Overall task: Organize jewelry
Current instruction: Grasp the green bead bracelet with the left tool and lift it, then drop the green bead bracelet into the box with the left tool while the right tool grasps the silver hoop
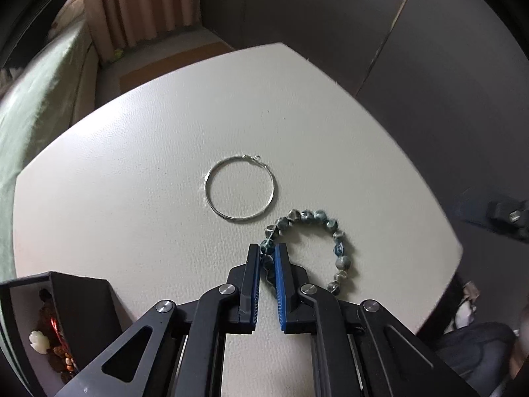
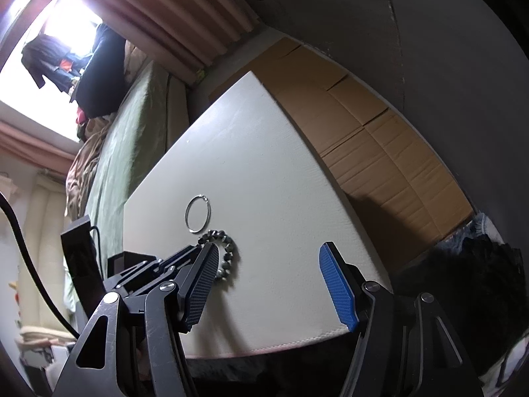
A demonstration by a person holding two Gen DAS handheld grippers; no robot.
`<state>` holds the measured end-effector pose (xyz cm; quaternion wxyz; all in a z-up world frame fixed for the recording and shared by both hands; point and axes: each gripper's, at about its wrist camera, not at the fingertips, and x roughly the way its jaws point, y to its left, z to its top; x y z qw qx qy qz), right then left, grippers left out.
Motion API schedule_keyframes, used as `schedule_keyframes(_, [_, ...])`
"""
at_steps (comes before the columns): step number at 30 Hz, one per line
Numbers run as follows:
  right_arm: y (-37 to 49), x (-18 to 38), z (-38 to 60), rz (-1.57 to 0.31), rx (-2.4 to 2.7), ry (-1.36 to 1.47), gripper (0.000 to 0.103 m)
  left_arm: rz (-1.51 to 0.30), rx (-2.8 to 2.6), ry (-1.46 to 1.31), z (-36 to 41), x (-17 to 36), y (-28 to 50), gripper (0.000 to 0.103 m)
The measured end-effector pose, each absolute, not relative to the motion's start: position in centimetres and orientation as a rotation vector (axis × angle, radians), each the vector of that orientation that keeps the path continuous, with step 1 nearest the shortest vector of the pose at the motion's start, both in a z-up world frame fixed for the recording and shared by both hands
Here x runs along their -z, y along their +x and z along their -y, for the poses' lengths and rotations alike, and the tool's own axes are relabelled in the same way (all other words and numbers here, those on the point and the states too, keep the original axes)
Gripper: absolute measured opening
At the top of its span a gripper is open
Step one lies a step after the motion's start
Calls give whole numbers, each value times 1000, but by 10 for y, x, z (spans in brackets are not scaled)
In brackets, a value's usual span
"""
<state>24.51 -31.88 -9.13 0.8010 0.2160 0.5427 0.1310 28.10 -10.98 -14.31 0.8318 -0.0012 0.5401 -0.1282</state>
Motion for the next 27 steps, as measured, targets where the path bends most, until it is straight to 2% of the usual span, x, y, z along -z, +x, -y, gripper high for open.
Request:
schedule_keyframes(17, [277,86,249,-1145,-359,254,63,-955,234,-196,18,71,254,8])
schedule_keyframes(19, [281,84,240,-1140,-366,218,62,-943,226,-219,9,67,252,8])
schedule_keyframes(23, [294,83,218,-1134,-401,137,51,-917,205,-247,-6,59,246,8])
schedule_keyframes(27, [304,88,195,-1147,-432,53,48,-890,180,-273,-22,51,241,8])
